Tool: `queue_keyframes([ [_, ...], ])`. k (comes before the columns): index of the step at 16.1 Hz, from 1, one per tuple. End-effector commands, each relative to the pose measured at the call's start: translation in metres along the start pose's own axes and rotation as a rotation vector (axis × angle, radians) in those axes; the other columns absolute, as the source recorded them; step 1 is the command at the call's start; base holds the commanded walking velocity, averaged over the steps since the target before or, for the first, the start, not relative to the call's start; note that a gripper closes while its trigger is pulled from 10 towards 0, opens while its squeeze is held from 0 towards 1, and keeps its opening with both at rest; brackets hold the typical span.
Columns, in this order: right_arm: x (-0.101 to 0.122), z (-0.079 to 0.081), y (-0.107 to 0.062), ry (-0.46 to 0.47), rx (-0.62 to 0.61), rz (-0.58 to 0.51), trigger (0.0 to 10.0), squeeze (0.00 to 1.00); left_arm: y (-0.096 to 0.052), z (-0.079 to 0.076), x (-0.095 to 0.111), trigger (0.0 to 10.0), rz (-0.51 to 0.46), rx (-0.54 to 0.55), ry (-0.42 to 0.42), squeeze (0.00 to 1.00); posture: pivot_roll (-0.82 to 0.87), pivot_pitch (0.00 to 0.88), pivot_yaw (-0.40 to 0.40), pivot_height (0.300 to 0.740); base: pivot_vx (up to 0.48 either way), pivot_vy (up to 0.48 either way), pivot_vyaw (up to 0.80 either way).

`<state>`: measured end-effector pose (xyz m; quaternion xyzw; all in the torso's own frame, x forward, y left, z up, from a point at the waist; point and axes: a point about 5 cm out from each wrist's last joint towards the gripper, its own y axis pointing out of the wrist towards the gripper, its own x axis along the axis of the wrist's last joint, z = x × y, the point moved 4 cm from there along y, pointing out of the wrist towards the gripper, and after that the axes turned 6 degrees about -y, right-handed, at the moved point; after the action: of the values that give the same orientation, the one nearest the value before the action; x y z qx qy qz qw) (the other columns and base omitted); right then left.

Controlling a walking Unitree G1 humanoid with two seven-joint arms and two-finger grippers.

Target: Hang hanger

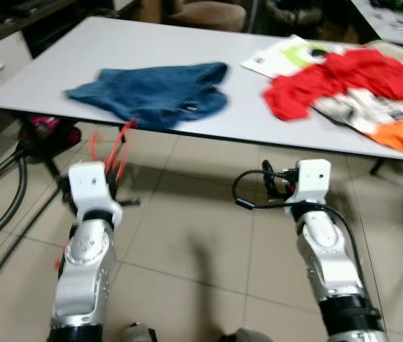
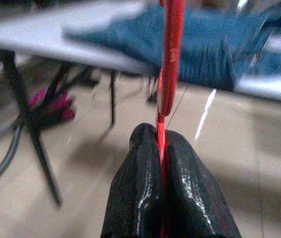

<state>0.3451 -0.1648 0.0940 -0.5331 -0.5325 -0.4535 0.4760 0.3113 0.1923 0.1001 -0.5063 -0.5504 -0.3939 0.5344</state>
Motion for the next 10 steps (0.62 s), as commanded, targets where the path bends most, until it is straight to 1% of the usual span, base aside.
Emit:
queue_keyframes([
  [1,-0.017,-0.008,-0.005,0.025,-0.03,0.063,10.0,0.0,0.0,0.008,-0.007,10.0,0.023,0.04,0.027,0.0,0.02,0.083,-0.019,0.74,0.0,-0.48,0.0],
  [2,-0.019,-0.004,-0.005,0.039,-0.005,0.068,10.0,0.0,-0.001,0.012,-0.008,10.0,0.027,0.049,0.029,0.0,0.03,0.079,-0.021,0.74,0.0,-0.48,0.0],
  [3,-0.018,0.001,-0.005,0.034,0.017,0.061,10.0,0.0,-0.002,0.015,-0.007,10.0,0.02,0.053,0.035,0.0,0.04,0.078,-0.025,0.74,0.0,-0.48,0.0],
  [6,-0.019,0.012,0.002,0.027,0.066,0.07,10.0,0.0,-0.004,0.02,0.002,10.0,-0.029,0.07,0.06,0.0,0.08,0.074,-0.053,0.74,0.0,-0.48,0.0],
  [7,-0.017,0.018,0.006,0.016,0.102,0.065,10.0,0.0,-0.006,0.018,0.002,10.0,-0.036,0.07,0.067,0.0,0.1,0.076,-0.065,0.74,0.0,-0.48,0.76],
  [8,-0.016,0.021,0.009,0.008,0.116,0.064,10.0,0.0,-0.007,0.017,0.002,10.0,-0.039,0.073,0.071,0.0,0.11,0.078,-0.069,0.74,0.0,-0.48,0.74],
  [9,-0.014,0.025,0.011,0.017,0.12,0.056,10.0,0.04,-0.006,0.017,0.005,10.0,-0.056,0.071,0.126,0.0,0.13,0.077,-0.073,0.74,0.0,-0.48,0.69],
  [10,-0.014,0.028,0.012,0.02,0.12,0.055,10.0,0.07,-0.001,0.022,0.009,10.0,-0.067,0.097,0.137,0.0,0.14,0.073,-0.078,0.74,0.0,-0.48,0.68],
])
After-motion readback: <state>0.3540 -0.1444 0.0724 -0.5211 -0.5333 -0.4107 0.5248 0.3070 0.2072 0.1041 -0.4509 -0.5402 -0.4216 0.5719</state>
